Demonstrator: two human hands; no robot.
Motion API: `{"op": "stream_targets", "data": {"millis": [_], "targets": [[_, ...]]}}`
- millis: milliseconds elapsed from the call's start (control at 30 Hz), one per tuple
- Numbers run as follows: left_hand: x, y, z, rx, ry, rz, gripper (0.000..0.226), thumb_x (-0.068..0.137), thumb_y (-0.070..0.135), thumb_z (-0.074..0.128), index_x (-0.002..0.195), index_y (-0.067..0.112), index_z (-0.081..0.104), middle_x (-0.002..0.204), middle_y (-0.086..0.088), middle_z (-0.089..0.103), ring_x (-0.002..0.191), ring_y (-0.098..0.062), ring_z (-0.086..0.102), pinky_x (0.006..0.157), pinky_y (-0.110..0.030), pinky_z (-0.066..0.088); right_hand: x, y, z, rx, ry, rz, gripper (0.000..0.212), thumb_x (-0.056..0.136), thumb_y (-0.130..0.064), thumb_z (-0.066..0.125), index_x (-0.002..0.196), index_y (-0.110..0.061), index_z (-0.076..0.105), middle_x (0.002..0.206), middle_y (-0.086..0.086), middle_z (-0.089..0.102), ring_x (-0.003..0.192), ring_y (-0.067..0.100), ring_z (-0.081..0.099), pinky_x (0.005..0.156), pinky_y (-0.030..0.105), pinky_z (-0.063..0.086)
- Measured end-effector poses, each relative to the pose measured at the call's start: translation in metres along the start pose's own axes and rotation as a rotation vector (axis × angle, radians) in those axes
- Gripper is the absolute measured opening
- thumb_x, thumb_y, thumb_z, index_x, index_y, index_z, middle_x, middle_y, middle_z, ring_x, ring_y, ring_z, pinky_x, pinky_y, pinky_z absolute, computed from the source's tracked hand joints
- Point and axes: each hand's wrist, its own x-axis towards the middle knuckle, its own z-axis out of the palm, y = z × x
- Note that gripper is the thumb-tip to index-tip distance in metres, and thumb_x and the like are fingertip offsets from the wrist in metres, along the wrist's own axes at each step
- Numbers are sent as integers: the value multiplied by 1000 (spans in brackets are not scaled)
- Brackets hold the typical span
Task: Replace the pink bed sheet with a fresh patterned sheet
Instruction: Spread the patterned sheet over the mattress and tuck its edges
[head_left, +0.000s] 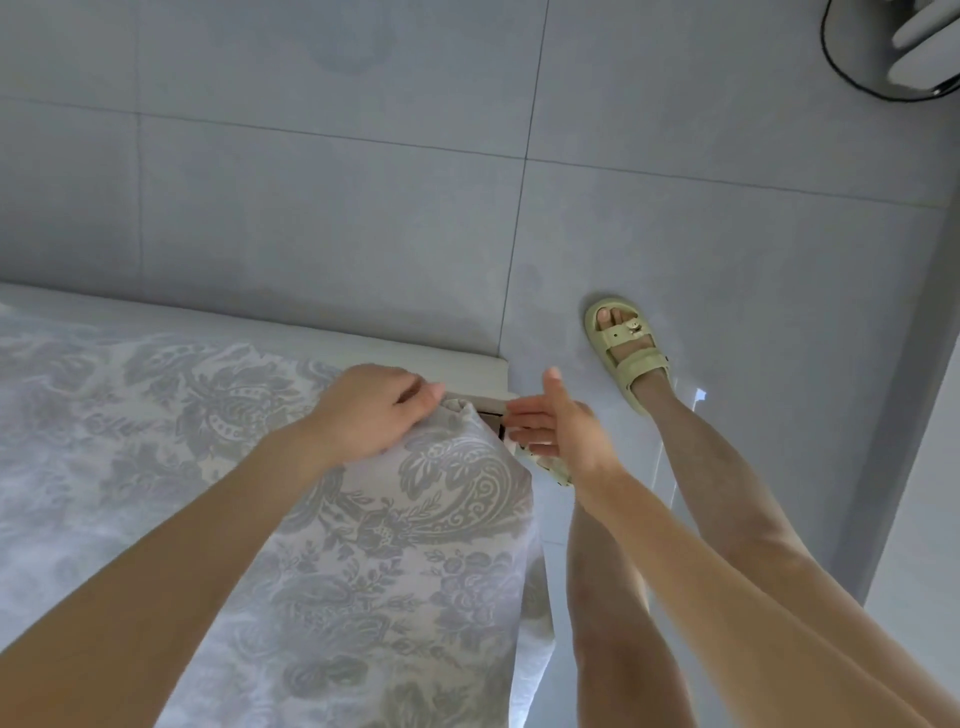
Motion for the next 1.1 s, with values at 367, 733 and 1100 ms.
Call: {"op": "stream_targets", "data": {"millis": [367,733,1100], "targets": [[-51,-83,-8,156,149,-172,83,71,69,19,113,14,64,117,-3,63,113,-24,54,102,-36,30,-21,-33,38,-787,-200,-233,44,90,-57,48,112,-21,59,99,-7,63,96,15,60,79,27,43],[-24,-77,-27,152,-86,-166,75,82,68,15,95,14,66,93,-4,66,92,-21,58,79,-32,43,13,-28,59,-398,-220,217,29,83,1,52,61,-14,42,65,6,39,61,18,37,57,30,30],[34,-56,-19,285,-399,-403,43,101,37,30,112,9,61,119,-14,60,111,-29,55,87,-30,37,40,-45,80,-868,67,39,13,91,-10,46,85,-3,55,78,3,46,85,25,52,71,30,41]]}}
